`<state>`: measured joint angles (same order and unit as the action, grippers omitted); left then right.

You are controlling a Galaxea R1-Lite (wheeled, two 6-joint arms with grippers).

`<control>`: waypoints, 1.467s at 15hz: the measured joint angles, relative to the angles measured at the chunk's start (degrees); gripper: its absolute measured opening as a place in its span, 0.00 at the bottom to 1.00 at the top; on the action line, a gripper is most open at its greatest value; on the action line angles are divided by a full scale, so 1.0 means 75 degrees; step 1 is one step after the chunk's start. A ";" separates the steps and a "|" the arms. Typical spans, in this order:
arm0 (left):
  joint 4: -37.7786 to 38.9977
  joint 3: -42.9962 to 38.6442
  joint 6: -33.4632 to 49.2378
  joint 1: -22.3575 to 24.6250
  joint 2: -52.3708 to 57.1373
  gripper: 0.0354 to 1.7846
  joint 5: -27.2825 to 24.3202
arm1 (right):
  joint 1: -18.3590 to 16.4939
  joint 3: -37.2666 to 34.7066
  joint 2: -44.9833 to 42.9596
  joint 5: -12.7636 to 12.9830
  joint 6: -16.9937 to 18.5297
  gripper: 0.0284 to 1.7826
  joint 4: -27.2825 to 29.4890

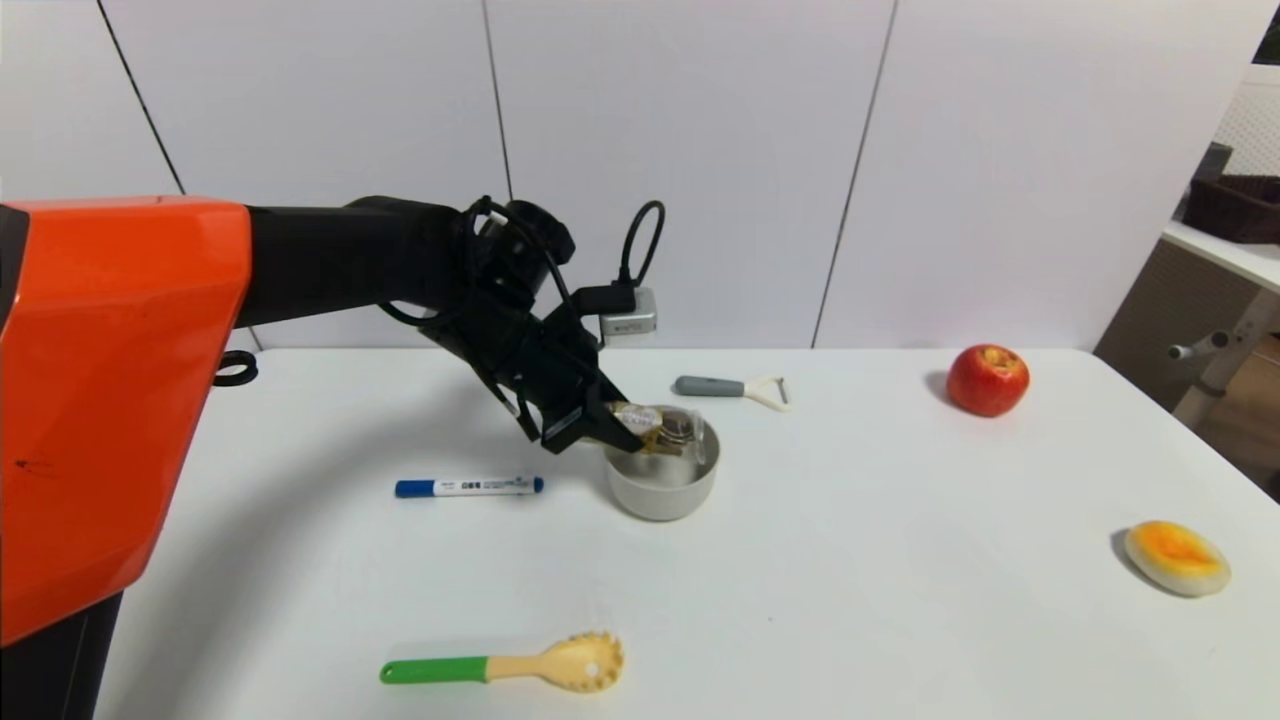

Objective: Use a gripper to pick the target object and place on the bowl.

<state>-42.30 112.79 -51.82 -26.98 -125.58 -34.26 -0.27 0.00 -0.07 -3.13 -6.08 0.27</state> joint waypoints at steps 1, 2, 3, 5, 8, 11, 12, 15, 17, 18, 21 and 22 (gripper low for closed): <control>-0.0008 0.0003 0.0000 -0.0003 -0.0005 0.29 -0.0008 | 0.0000 0.0000 0.0000 0.0000 -0.0003 0.96 -0.0003; -0.0016 0.0003 -0.0003 -0.0003 -0.0011 0.37 -0.0018 | 0.0000 0.0000 0.0000 0.0000 -0.0003 0.96 -0.0003; -0.0016 0.0003 0.0000 0.0000 -0.0015 0.44 -0.0018 | 0.0000 0.0000 0.0000 0.0000 0.0000 0.96 0.0000; 0.0010 0.0007 -0.0010 0.0003 -0.0015 0.56 -0.0003 | 0.0000 0.0000 0.0000 0.0003 -0.0003 0.96 -0.0003; 0.0011 0.0007 -0.0013 0.0000 -0.0011 0.69 -0.0003 | 0.0000 0.0000 0.0000 0.0000 -0.0003 0.96 0.0000; 0.0015 0.0007 -0.0007 0.0000 0.0091 0.77 0.0023 | 0.0000 0.0000 0.0000 0.0000 -0.0003 0.96 0.0000; 0.0010 0.0008 -0.0003 0.0000 0.0210 0.79 0.0093 | 0.0000 0.0000 0.0000 0.0003 -0.0003 0.96 0.0000; -0.0044 -0.0008 0.0016 0.0000 0.0831 0.84 0.0683 | 0.0000 0.0000 0.0000 0.0003 0.0000 0.96 0.0000; -0.0228 -0.0099 0.0093 0.0047 0.1458 0.87 0.1105 | 0.0000 0.0000 0.0000 0.0003 0.0000 0.96 -0.0003; -0.0390 -0.0172 0.0195 0.0096 0.1827 0.88 0.1297 | 0.0000 0.0000 0.0000 0.0000 -0.0003 0.96 0.0000; -0.0783 -0.0915 0.0772 0.0345 0.3285 0.90 0.1962 | 0.0000 0.0000 0.0000 0.0000 0.0000 0.96 -0.0003; -0.0824 -0.1408 0.1037 0.0502 0.3955 0.91 0.2238 | 0.0000 0.0000 0.0000 0.0000 -0.0003 0.96 0.0000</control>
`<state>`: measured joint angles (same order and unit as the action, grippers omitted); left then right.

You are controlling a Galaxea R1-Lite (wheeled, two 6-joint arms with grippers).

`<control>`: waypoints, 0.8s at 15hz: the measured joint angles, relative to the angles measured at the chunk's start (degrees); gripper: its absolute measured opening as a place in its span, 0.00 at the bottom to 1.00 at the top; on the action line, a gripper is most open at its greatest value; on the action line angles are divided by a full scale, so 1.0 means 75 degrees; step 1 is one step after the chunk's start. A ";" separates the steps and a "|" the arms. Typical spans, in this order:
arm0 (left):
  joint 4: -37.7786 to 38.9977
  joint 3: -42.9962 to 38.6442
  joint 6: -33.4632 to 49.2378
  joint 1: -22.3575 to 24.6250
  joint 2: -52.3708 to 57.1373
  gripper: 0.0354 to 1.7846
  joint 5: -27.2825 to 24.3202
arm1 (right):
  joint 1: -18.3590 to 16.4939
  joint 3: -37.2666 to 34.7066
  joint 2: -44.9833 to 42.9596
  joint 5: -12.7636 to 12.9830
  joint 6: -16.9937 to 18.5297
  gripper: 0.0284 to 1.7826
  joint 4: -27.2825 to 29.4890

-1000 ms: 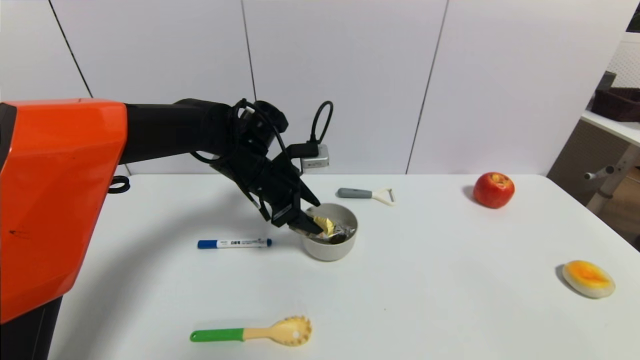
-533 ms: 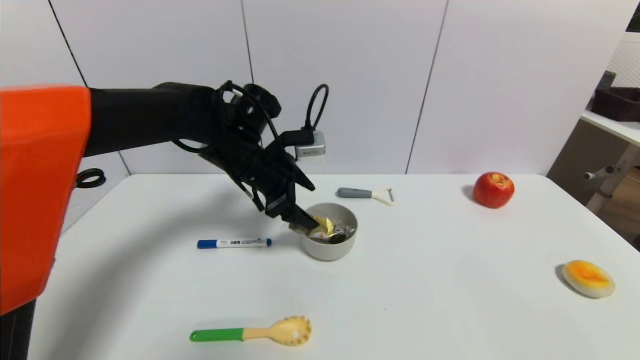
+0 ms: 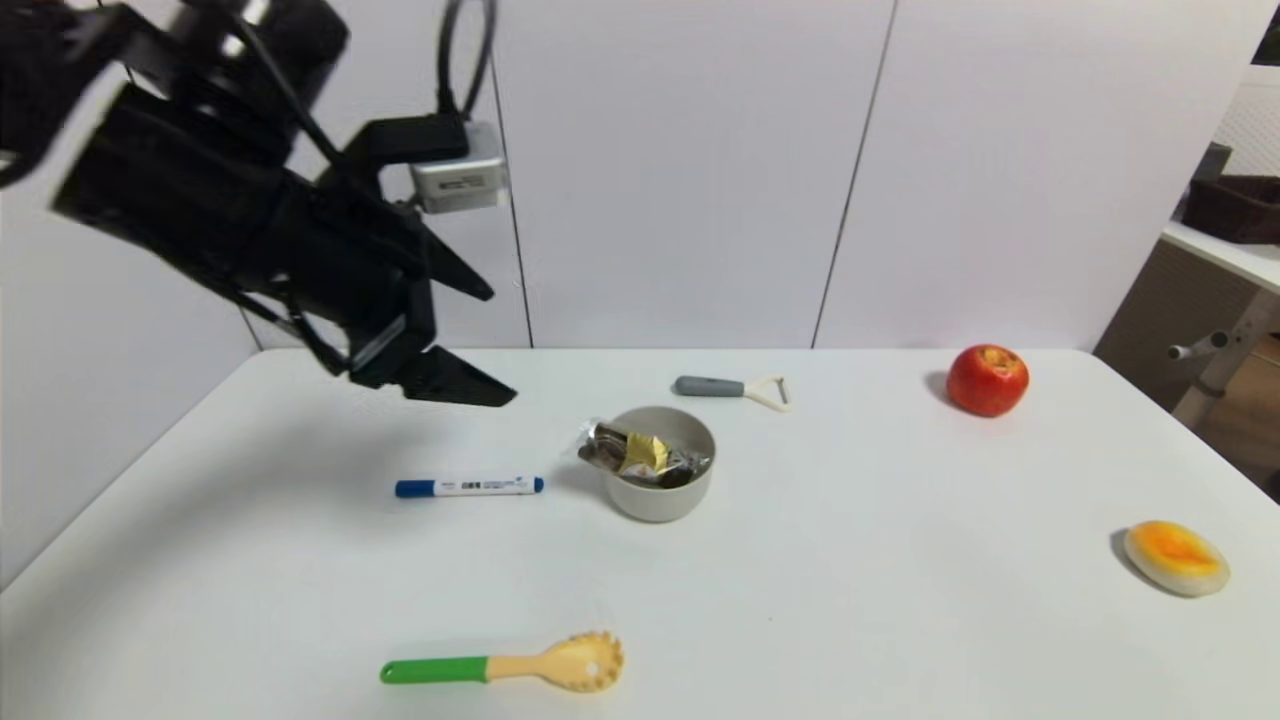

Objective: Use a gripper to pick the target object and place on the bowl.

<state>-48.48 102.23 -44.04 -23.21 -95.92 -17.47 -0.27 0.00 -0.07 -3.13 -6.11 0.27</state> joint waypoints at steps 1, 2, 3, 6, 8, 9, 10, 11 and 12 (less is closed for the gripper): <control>-0.0010 -0.0471 0.0224 0.0137 0.0574 0.92 0.0190 | 0.0003 0.0000 0.0000 0.0003 0.0000 0.96 0.0000; -0.0015 -0.1044 0.0463 0.0323 0.1227 0.92 0.0364 | 0.0000 0.0000 0.0000 0.0000 0.0000 0.96 0.0000; 0.0029 -0.1684 0.0714 0.0574 0.1952 0.93 0.0486 | 0.0000 0.0000 0.0000 0.0000 0.0000 0.96 0.0000; 0.0592 -0.3555 0.1265 0.1364 0.3995 0.93 0.0650 | 0.0000 0.0000 0.0000 0.0003 0.0003 0.96 0.0003; 0.1268 -0.4756 0.1570 0.1812 0.5244 0.94 0.0676 | 0.0003 0.0000 0.0000 0.0000 0.0003 0.96 -0.0003; 0.1679 -0.5439 0.1736 0.2011 0.5902 0.94 0.0683 | 0.0003 0.0000 0.0000 0.0000 0.0000 0.96 0.0000; 0.2074 -0.6045 0.1885 0.2165 0.6502 0.94 0.0684 | 0.0000 0.0000 0.0000 0.0003 0.0000 0.96 0.0000; 0.2482 -0.6624 0.2033 0.2308 0.7134 0.94 0.0688 | 0.0000 0.0000 0.0000 0.0000 0.0000 0.96 -0.0003; 0.2801 -0.7087 0.2136 0.2427 0.7695 0.94 0.0694 | 0.0000 0.0000 0.0000 0.0000 0.0003 0.96 0.0000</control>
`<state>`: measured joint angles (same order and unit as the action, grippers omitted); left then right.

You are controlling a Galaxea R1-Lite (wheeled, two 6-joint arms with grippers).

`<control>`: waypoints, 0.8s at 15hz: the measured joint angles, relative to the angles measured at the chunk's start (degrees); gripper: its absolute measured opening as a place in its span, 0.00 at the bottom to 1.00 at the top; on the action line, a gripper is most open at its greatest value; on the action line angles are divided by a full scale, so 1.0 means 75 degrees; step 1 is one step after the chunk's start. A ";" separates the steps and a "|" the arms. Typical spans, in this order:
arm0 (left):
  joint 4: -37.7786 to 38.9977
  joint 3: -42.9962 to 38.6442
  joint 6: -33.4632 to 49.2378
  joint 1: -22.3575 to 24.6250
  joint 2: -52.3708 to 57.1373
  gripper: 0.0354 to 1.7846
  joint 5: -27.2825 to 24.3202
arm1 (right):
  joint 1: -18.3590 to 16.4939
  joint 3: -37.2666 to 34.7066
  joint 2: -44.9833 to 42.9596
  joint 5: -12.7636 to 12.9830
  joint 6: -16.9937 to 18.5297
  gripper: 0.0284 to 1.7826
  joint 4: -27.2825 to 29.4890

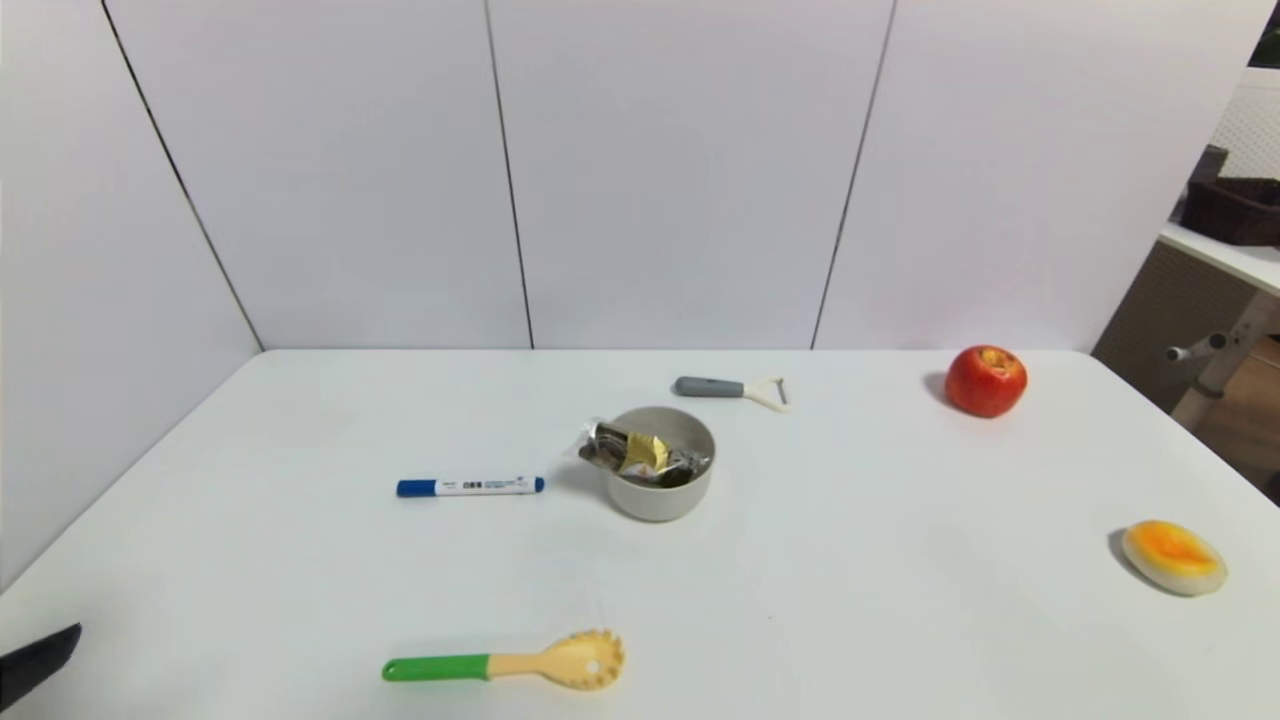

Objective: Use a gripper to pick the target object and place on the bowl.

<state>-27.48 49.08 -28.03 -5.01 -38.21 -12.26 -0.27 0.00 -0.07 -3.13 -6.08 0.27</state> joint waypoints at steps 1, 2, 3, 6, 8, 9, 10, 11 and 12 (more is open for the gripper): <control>0.0218 -0.0437 0.0107 0.0120 0.0538 0.94 0.0000 | 0.0000 0.0000 0.0000 0.0000 0.0000 0.96 -0.0003; 0.0367 -0.0870 0.0262 0.0232 0.1048 0.94 0.0000 | 0.0000 0.0000 0.0000 0.0000 -0.0003 0.96 0.0000; 0.0527 -0.1351 0.0470 0.0330 0.1570 0.94 -0.0007 | 0.0000 0.0000 0.0000 0.0000 0.0000 0.96 0.0000; 0.1375 -0.3035 0.0985 0.0458 0.2828 0.94 0.0000 | 0.0000 0.0000 0.0000 0.0003 0.0000 0.96 0.0000; 0.2375 -0.4311 0.1308 0.0522 0.3537 0.94 0.0003 | 0.0000 0.0000 0.0000 0.0000 -0.0003 0.96 0.0000; 0.2838 -0.4868 0.1481 0.0540 0.3849 0.94 0.0011 | 0.0000 0.0000 0.0000 0.0003 -0.0003 0.96 0.0000; 0.3322 -0.5453 0.1690 0.0556 0.4223 0.94 0.0037 | 0.0000 0.0000 0.0000 0.0003 0.0000 0.96 -0.0003; 0.3714 -0.5861 0.1923 0.0569 0.4517 0.94 0.0081 | 0.0000 0.0000 0.0000 0.0000 -0.0003 0.96 -0.0003; 0.4012 -0.6103 0.2131 0.0580 0.4717 0.94 0.0242 | 0.0000 0.0000 0.0000 0.0000 -0.0003 0.96 -0.0003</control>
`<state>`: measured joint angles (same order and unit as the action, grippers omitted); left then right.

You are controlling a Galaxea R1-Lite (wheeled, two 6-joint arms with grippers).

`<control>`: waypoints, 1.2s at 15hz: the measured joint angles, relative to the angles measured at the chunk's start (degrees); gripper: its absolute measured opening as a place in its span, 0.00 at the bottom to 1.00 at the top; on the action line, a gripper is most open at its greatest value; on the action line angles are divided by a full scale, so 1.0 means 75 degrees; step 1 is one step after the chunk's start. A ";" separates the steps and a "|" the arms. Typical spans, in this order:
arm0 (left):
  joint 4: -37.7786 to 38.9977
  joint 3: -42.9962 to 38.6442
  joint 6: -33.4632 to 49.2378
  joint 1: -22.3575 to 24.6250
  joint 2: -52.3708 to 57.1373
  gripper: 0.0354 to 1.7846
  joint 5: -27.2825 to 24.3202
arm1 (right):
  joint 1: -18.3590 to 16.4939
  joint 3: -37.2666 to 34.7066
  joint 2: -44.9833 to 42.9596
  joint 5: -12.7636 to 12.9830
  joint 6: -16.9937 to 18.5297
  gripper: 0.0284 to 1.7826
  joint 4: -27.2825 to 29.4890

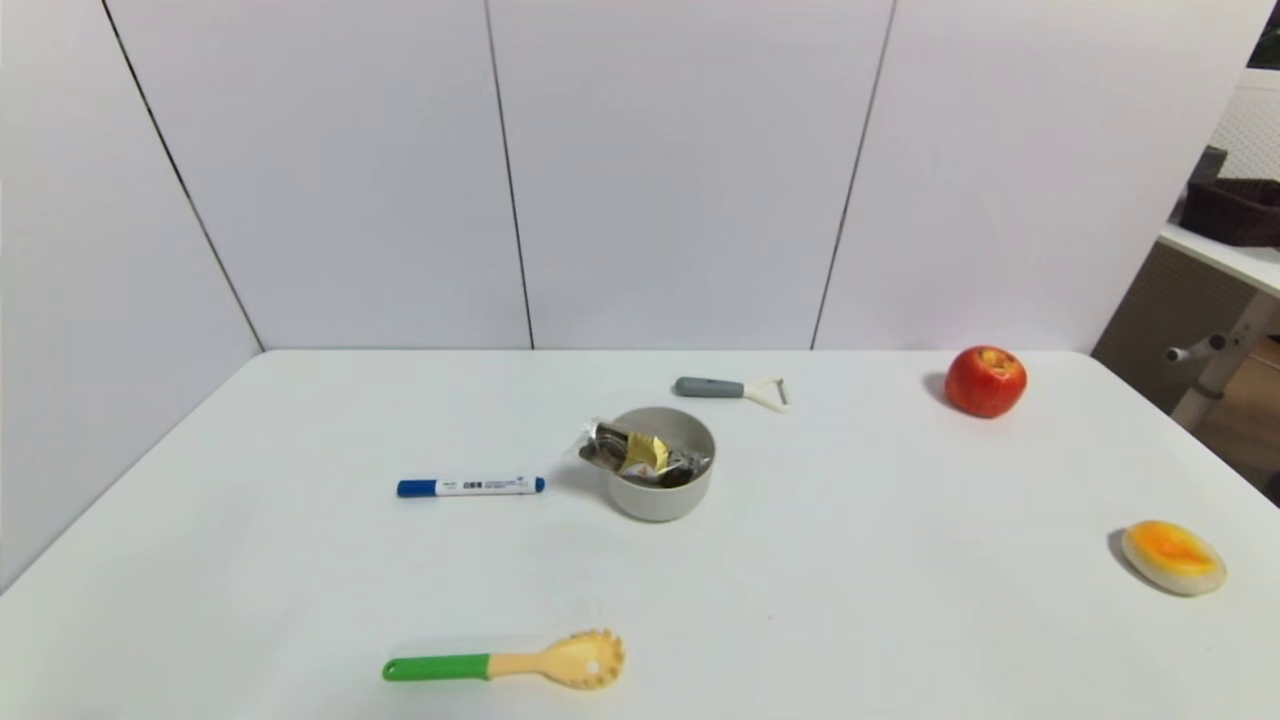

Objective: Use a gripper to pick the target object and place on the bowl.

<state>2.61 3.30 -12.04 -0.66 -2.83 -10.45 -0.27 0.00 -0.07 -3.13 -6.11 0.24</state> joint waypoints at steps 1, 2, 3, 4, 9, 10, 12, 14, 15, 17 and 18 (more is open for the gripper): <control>0.0119 -0.0180 0.0060 0.0003 0.0154 0.94 0.0314 | 0.0000 0.0000 0.0000 0.0003 0.0003 0.96 0.0003; 0.0029 -0.0297 0.0078 0.0003 0.0239 0.94 0.0673 | 0.0000 0.0000 0.0000 -0.0003 0.0003 0.96 0.0003; -0.0249 -0.0367 0.0081 0.0003 0.0301 0.94 0.0967 | 0.0000 0.0000 0.0000 -0.0003 0.0000 0.96 0.0003; -0.0380 -0.0405 0.0111 0.0003 0.0348 0.94 0.1070 | 0.0000 0.0000 0.0000 0.0000 0.0003 0.96 0.0003; -0.0372 -0.0437 0.0323 0.0008 0.0395 0.94 0.1089 | 0.0000 0.0000 0.0000 0.0003 0.0003 0.96 0.0003; -0.0377 -0.0440 0.0364 0.0005 0.0398 0.94 0.1096 | 0.0000 0.0000 0.0000 0.0003 0.0003 0.96 0.0003; -0.0406 -0.0440 0.0714 0.0005 0.0398 0.94 0.1133 | 0.0000 0.0000 0.0000 0.0003 0.0003 0.96 0.0003; -0.0392 -0.0440 0.1331 0.0005 0.0398 0.94 0.1232 | 0.0000 0.0000 0.0000 0.0000 0.0000 0.96 0.0000; -0.0380 -0.0440 0.1504 0.0005 0.0398 0.94 0.1364 | 0.0000 0.0000 0.0000 0.0003 0.0000 0.96 0.0003; -0.0375 -0.0440 0.1544 0.0003 0.0398 0.94 0.1393 | 0.0000 0.0000 0.0000 0.0003 0.0000 0.96 0.0003; -0.0375 -0.0440 0.1547 0.0005 0.0398 0.94 0.1393 | 0.0000 0.0000 0.0000 0.0003 0.0003 0.96 0.0003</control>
<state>-0.21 0.00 -0.44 -0.62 0.16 0.00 -0.27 0.00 -0.07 -3.11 -6.08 0.27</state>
